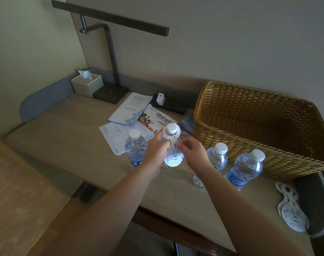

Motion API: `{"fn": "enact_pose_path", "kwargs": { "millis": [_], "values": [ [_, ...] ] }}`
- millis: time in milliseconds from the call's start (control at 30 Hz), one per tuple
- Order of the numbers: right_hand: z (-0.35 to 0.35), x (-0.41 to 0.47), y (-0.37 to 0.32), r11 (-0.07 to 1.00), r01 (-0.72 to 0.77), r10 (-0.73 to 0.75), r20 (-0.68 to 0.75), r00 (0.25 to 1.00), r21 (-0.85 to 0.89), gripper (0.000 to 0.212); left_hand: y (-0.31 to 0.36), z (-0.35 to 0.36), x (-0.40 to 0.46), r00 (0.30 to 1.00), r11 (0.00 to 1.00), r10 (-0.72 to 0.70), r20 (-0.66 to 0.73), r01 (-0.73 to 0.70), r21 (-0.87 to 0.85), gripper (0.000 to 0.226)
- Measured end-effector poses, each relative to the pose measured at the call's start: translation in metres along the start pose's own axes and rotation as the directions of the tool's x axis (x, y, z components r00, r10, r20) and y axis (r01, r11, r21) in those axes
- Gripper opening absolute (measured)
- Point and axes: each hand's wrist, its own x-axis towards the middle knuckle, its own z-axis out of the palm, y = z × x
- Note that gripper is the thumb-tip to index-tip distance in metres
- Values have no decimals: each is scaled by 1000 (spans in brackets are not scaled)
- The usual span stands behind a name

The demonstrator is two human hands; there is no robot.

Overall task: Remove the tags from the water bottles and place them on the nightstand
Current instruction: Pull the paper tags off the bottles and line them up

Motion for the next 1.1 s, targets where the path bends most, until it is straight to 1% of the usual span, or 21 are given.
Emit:
{"fn": "enact_pose_path", "kwargs": {
  "millis": [133, 300, 400, 467, 533, 600, 633, 667, 700, 733, 800, 833, 933, 1033, 1100],
  "values": [
    [-3, -14, 4, 1000, 14, -14, 15, 1000, -5, 10, -3, -2, -14, 1000, 997, -30, 2, 30, -74, 68],
    [-7, -35, 13, 998, 21, -22, 29, 999, 54, 5, -16, -5, -24, 994, 993, -29, 103, 40, -113, 73],
    [-9, -44, 18, 993, 24, -28, 37, 999, 120, 1, -23, -8, -29, 987, 994, -12, 162, 30, -106, 62],
    [-11, -49, 22, 984, 18, -28, 57, 998, 175, 8, -27, -10, -31, 983, 996, 13, 185, 4, -92, 57],
    [-11, -54, 27, 974, -7, -16, 100, 995, 225, 23, -28, -13, -31, 980, 997, 44, 192, -30, -76, 49],
    [-10, -57, 34, 974, -64, 29, 162, 986, 217, 43, -26, -16, -32, 970, 995, 79, 231, -64, -74, 38],
    [-8, -58, 36, 976, -94, 59, 174, 983, 196, 49, -26, -18, -32, 966, 995, 88, 242, -73, -71, 36],
    [-8, -58, 38, 977, -116, 85, 168, 982, 181, 50, -27, -20, -32, 966, 994, 94, 240, -79, -68, 39],
    [-9, -58, 38, 977, -129, 103, 151, 983, 172, 43, -29, -22, -31, 967, 994, 97, 234, -83, -69, 47],
    [-10, -58, 39, 979, -127, 106, 133, 985, 161, 32, -31, -23, -29, 968, 994, 101, 230, -86, -73, 54],
    [-16, -60, 39, 983, -105, 85, 130, 988, 151, 12, -34, -25, -26, 968, 994, 105, 227, -92, -65, 60],
    [-20, -61, 39, 980, -100, 76, 141, 987, 174, 9, -35, -25, -25, 970, 994, 102, 220, -92, -55, 61],
    [-32, -63, 34, 930, -126, 64, 188, 980, 344, 11, -41, -27, -21, 981, 997, 81, 176, -79, -20, 56],
    [-38, -62, 21, 858, -162, 55, 226, 973, 488, 17, -50, -27, -17, 986, 996, 85, 146, -90, 28, 65],
    [-38, -59, 9, 799, -182, 48, 240, 970, 573, 19, -53, -25, -15, 985, 990, 115, 127, -124, 65, 67]
  ]
}}
